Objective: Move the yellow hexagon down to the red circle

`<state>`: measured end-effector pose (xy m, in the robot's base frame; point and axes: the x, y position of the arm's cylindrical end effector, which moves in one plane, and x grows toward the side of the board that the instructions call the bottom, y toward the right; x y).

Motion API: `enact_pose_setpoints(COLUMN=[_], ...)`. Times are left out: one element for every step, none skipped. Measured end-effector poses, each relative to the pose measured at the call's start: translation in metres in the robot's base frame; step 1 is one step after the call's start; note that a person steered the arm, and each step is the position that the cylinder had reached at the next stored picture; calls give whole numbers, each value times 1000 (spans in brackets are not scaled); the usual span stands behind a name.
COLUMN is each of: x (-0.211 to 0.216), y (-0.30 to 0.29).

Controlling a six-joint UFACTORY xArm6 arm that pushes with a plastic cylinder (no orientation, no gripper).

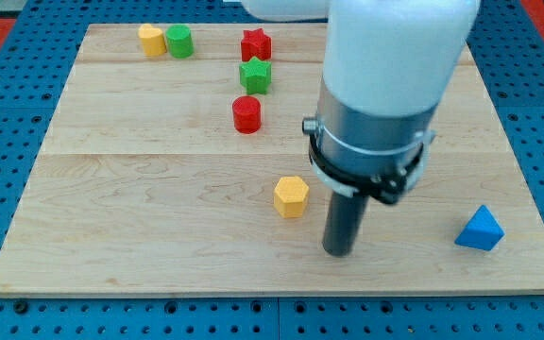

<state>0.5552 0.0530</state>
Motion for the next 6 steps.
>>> enact_pose_setpoints(x=[-20,-36,-51,-67,-78,-78], y=[-34,-44,-27,-4,-44,-53])
